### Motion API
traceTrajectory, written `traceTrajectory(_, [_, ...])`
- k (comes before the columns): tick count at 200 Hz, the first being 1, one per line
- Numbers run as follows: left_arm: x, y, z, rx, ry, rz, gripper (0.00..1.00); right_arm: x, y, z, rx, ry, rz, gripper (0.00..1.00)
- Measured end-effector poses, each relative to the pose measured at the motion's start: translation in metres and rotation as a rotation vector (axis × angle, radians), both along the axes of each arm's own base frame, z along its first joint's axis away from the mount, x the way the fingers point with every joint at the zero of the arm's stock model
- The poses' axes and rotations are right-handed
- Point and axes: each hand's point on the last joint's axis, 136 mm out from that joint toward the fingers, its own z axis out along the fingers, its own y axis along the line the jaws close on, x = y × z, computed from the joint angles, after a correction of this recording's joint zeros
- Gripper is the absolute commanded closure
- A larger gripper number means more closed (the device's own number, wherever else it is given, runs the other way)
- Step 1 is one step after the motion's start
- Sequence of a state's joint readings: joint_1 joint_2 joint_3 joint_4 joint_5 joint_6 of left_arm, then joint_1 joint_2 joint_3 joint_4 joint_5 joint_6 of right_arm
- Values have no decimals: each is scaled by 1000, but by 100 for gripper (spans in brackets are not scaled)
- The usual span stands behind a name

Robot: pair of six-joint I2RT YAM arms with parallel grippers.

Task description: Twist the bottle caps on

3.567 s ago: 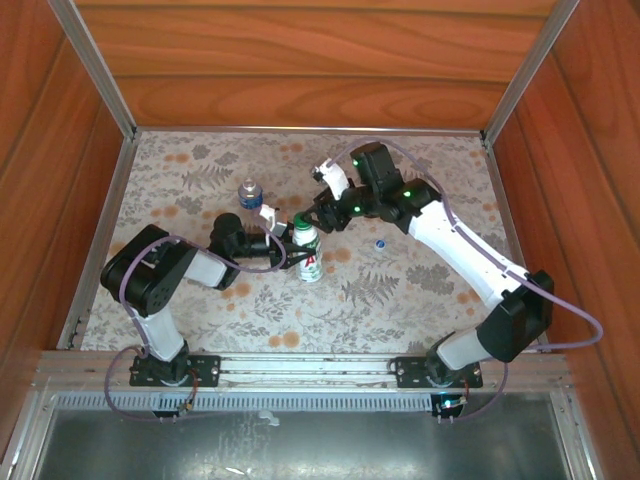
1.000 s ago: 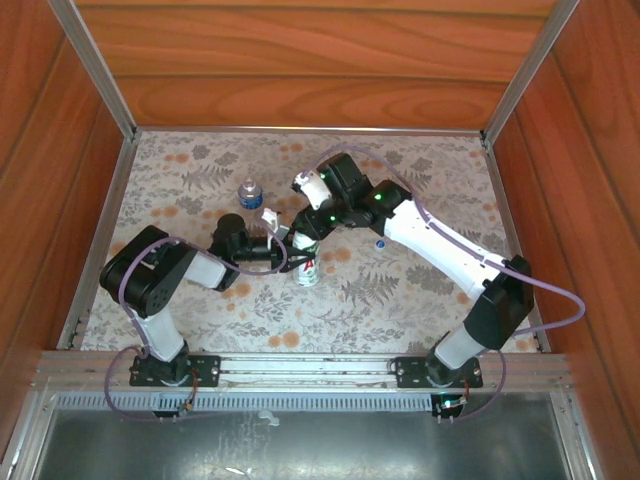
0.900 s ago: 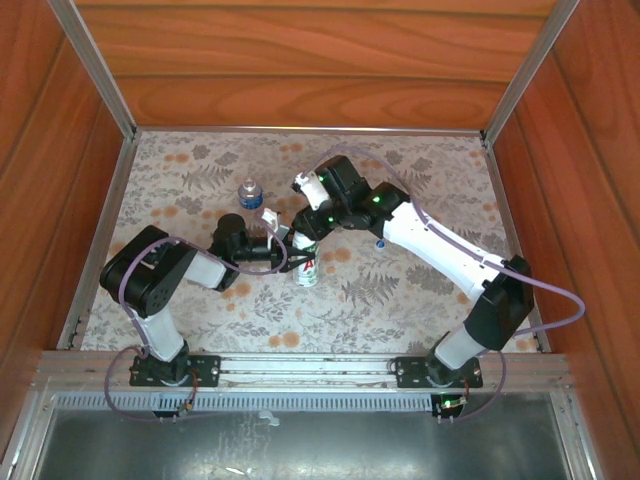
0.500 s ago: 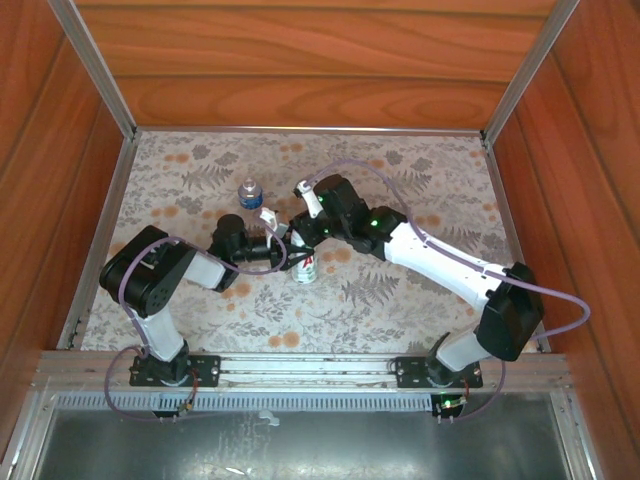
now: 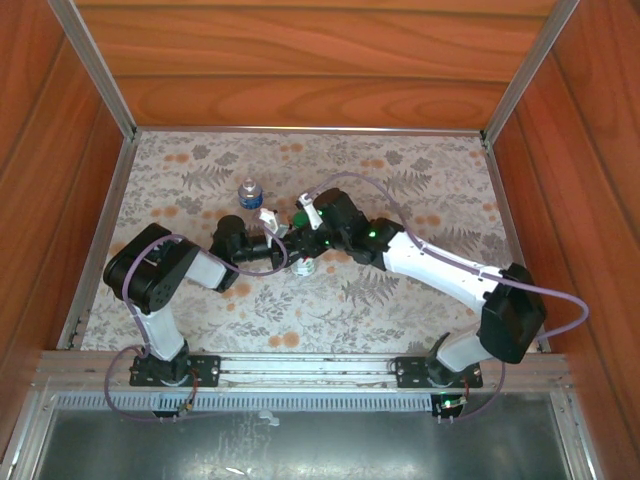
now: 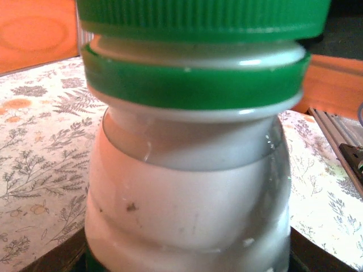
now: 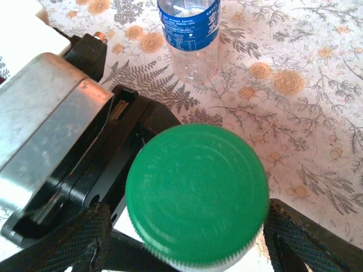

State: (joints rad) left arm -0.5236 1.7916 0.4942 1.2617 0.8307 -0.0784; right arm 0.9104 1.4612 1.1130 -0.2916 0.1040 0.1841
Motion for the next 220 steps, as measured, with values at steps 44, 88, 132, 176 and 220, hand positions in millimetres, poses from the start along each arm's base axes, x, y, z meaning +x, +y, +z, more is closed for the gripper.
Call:
traceTrajectory(44, [2,1,-4,9,-6,8,46,-12,-15,39,84,-68,6,24])
traceTrajectory(88, [4,2,-6,15,-12,17,46,-4,-14,66,150,-76,-38,35])
traceTrajectory(132, [4,2,-6,15,-13,17,46,26,-12,52,102,15,-126,56])
traceTrajectory(176, [4,2,-6,15,-14,16,46,30,-21,31,67,102,-165,64])
traceTrajectory(220, [4,2,-7,16,-16,15,46,28,-18,30,88,128,-158,69])
